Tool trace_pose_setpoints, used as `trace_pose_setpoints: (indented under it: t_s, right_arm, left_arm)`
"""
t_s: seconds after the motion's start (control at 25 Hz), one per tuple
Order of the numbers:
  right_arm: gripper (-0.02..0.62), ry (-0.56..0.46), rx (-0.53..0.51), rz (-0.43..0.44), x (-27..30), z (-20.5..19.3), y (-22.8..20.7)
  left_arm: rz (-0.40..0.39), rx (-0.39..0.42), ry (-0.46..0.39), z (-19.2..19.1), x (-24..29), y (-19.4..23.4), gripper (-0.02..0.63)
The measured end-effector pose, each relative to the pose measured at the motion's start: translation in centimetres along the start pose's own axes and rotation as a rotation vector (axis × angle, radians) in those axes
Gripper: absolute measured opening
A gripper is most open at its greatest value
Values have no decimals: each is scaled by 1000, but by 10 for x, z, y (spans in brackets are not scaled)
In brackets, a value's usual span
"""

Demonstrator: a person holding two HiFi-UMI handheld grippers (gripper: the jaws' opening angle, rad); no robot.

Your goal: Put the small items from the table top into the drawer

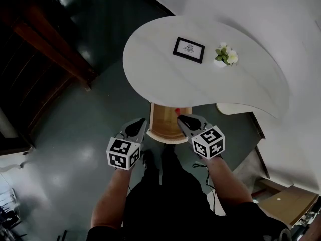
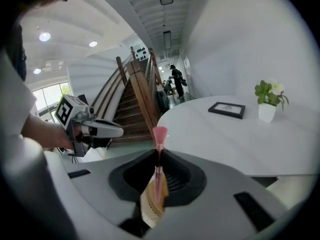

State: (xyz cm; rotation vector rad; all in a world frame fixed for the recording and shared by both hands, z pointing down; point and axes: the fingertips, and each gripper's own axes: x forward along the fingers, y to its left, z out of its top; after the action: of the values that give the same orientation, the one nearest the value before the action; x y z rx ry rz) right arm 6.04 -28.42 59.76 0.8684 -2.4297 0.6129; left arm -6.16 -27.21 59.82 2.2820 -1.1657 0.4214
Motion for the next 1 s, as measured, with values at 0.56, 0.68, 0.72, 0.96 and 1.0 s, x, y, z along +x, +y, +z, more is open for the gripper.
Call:
trace_pose_setpoints:
  t_s: [0.56,0.68,0.72,0.96,1.0]
  right_arm:
    - [54,267,-118,114,73,-74,5]
    - [54,318,-149,131,85,-86,5]
    - [54,338,-163,137,89,-90,5]
    - [54,437,-209,155,110,-118,-3]
    - [54,450,-213,157,113,-121,-4]
  left_arm:
    - [31,-66,17,-33,19,22,11]
    - [32,-79,23,-40,22,26,11]
    - [33,-83,23,-42,23,28,11]
    - [33,-108,30,-56,31,31,11]
    - [32,-110,32,-58,32,31,11]
